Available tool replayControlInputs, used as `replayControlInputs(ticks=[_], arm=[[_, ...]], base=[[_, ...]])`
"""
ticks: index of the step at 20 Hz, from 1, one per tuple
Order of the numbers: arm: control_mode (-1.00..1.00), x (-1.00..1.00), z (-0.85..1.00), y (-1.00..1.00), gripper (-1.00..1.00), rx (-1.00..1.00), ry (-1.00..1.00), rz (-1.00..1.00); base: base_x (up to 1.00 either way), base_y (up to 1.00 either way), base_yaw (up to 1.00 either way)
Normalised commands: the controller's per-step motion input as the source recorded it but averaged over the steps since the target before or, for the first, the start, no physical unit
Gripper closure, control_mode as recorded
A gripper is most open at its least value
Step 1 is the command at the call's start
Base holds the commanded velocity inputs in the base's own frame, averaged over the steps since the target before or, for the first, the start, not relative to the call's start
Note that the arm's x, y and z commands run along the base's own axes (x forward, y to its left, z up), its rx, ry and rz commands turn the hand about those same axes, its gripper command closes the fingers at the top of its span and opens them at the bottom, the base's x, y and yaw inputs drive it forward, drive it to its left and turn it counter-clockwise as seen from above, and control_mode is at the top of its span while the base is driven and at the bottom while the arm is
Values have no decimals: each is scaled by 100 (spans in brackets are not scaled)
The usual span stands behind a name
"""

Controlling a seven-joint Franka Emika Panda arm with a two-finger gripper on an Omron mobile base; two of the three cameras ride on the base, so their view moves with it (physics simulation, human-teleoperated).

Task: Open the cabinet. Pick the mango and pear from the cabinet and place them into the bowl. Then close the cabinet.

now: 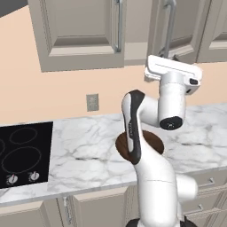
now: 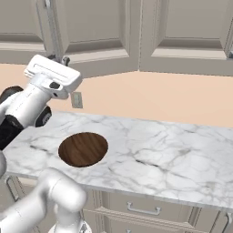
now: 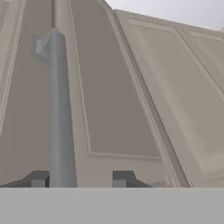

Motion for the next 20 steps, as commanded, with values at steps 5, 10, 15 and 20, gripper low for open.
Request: replayControlInputs(ticks=[5, 10, 15, 20], arm=[[-100, -45, 0, -100, 100, 14, 3, 0], [-100, -40, 0, -100, 100, 16, 2, 0], [-100, -34, -2, -100, 100, 14, 0, 0], [-100, -5, 0, -28, -100, 4, -1, 0]], base=[[0, 0, 0], [0, 0, 0], [0, 0, 0], [0, 0, 0]])
